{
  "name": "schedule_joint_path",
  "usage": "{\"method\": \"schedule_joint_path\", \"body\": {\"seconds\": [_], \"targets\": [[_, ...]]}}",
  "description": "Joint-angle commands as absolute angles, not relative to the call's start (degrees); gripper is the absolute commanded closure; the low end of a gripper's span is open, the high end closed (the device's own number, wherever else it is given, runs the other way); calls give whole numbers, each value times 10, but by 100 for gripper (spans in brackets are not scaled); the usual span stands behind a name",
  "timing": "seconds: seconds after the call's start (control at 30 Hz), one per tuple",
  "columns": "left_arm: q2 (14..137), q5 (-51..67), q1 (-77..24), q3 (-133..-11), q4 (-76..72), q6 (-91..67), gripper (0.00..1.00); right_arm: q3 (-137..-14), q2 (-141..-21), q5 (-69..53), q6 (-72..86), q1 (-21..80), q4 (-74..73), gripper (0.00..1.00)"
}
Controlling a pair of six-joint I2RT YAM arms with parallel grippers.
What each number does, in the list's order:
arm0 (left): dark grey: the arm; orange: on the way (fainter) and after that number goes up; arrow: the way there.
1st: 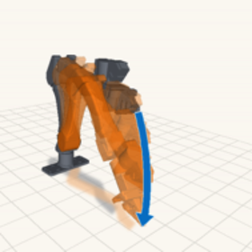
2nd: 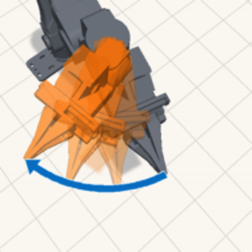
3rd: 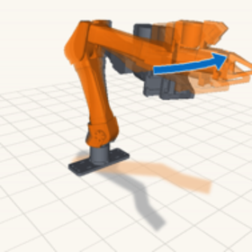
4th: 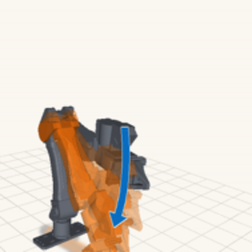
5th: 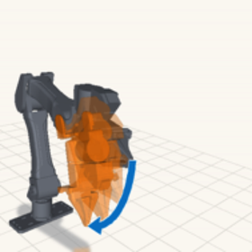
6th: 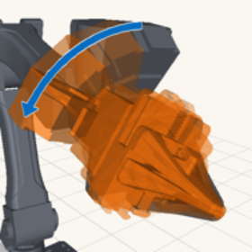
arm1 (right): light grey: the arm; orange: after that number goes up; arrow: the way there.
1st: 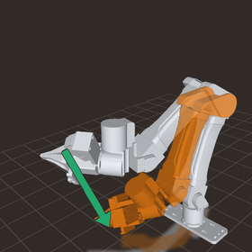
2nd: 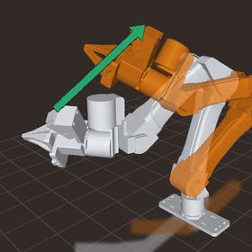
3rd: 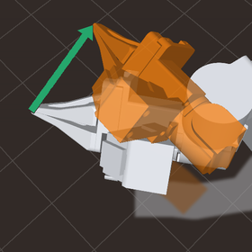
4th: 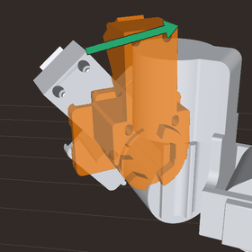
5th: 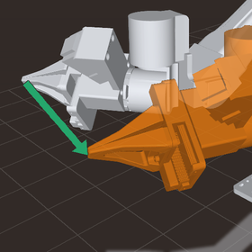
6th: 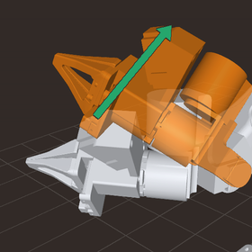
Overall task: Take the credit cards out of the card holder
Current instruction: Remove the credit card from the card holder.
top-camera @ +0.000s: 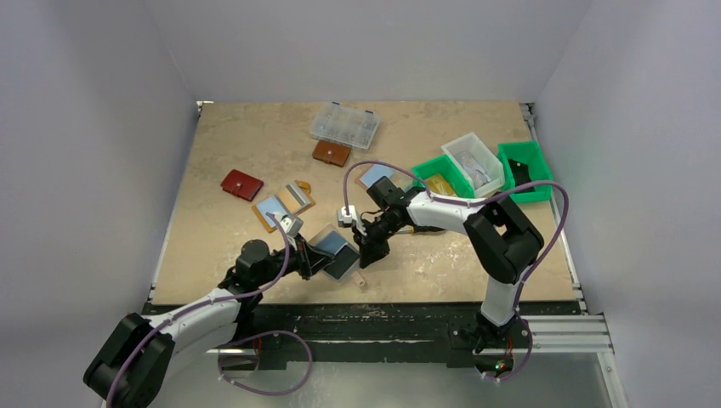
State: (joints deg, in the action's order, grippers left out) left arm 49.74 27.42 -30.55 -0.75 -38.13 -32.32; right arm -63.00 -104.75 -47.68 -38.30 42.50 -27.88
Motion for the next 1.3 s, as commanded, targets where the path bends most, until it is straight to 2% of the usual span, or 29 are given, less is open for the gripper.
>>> {"method": "schedule_joint_path", "body": {"seconds": [0.0, 0.07, 0.43, 0.73, 1.27], "targets": [[490, 269, -308, -1, -431, -327, 100, -650, -1049, -507, -398, 430, -276, 94], [485, 266, -307, -1, -427, -328, 100, -657, -1050, -508, -411, 429, -296, 100], [425, 261, -307, 7, -378, -325, 100, -704, -1084, -501, -478, 422, -409, 100], [410, 253, -306, 10, -378, -360, 100, -711, -1089, -512, -496, 417, -435, 100], [483, 265, -306, 6, -401, -410, 100, -735, -1114, -498, -505, 414, -477, 100]]}}
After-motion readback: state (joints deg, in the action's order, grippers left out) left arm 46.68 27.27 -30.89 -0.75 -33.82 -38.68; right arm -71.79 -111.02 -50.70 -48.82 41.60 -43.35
